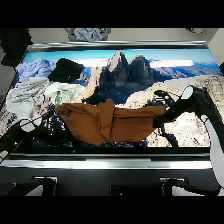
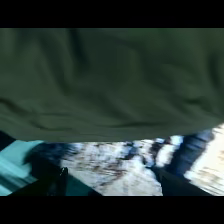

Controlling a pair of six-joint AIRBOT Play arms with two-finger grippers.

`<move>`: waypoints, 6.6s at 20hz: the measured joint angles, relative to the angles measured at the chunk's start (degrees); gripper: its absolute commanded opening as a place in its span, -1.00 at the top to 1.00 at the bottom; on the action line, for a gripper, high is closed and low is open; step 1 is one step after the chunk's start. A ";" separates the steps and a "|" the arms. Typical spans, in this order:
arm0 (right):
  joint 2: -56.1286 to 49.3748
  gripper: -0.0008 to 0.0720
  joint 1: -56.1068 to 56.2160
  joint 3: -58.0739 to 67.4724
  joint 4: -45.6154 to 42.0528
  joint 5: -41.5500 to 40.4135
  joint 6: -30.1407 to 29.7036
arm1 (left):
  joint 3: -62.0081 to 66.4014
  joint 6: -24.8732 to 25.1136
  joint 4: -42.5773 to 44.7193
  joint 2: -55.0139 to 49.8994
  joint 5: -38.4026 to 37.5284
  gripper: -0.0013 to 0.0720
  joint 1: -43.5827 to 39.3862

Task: Fold the shirts.

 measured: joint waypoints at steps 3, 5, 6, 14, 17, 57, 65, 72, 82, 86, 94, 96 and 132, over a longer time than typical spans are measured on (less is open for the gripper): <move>-1.11 -0.95 0.04 -3.96 3.69 0.83 -1.40 | -2.93 0.37 -5.53 -0.79 5.18 -0.99 -3.04; -1.46 -0.97 0.02 -6.25 5.16 0.81 -2.03 | -3.76 0.50 -9.62 -1.79 8.94 -0.98 -5.18; -1.57 -0.97 0.02 -7.23 5.81 0.57 -2.27 | -3.93 0.57 -11.15 -2.40 10.38 -0.98 -6.25; -1.75 -0.96 -0.04 -14.08 17.25 -6.49 -2.58 | -4.76 0.59 -18.18 -8.04 22.34 0.88 -12.35; -1.75 -0.94 0.09 -14.80 20.11 -10.69 -0.31 | -4.76 0.59 -18.97 -8.44 24.46 0.88 -12.85; 29.83 0.86 0.04 27.58 -27.17 7.30 15.19 | 40.28 3.82 -4.15 14.91 5.33 0.88 12.81; -4.81 0.85 -0.07 22.05 -14.10 -14.10 20.57 | 32.63 7.58 -6.38 -17.90 9.09 0.88 8.33; -12.07 -0.87 -2.25 24.79 -0.85 -20.55 18.34 | 39.47 8.02 -10.16 -27.36 3.04 -0.65 10.49; -6.27 -0.66 -22.80 25.55 -1.97 10.51 6.10 | 21.66 5.75 4.37 -16.83 -18.12 -0.62 16.70; -6.03 -0.66 -24.85 23.06 -1.40 13.46 4.90 | 10.91 8.13 2.93 -14.82 -15.19 -0.62 16.72; -8.11 -0.94 -25.64 21.03 -1.33 12.39 2.38 | 6.51 8.57 -1.70 -15.41 -9.88 0.27 12.07; -8.70 -0.84 -25.66 20.50 -1.14 11.98 1.97 | 6.29 8.44 -1.57 -16.24 -8.70 0.74 10.80; 37.86 0.87 -17.99 44.17 3.41 -21.18 -4.87 | 80.59 4.42 8.94 10.88 -1.40 0.89 9.81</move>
